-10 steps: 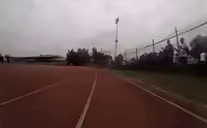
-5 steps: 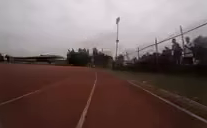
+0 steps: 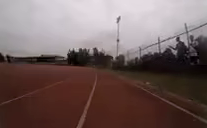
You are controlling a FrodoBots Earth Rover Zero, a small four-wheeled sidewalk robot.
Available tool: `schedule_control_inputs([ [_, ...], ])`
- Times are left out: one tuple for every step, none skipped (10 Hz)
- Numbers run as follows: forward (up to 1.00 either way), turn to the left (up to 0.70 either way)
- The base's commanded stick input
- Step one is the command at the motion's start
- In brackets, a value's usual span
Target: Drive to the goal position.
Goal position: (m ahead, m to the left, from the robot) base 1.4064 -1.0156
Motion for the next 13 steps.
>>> schedule_control_inputs([
  [0.70, 0.00],
  [0.70, 0.00],
  [0.70, 0.00],
  [0.70, 0.00],
  [0.70, 0.00],
  [0.70, 0.00],
  [0.70, 0.00],
  [0.70, 0.00],
  [0.70, 0.00],
  [0.70, 0.00],
  [0.70, 0.00],
  [0.70, 0.00],
  [0.70, 0.00],
])
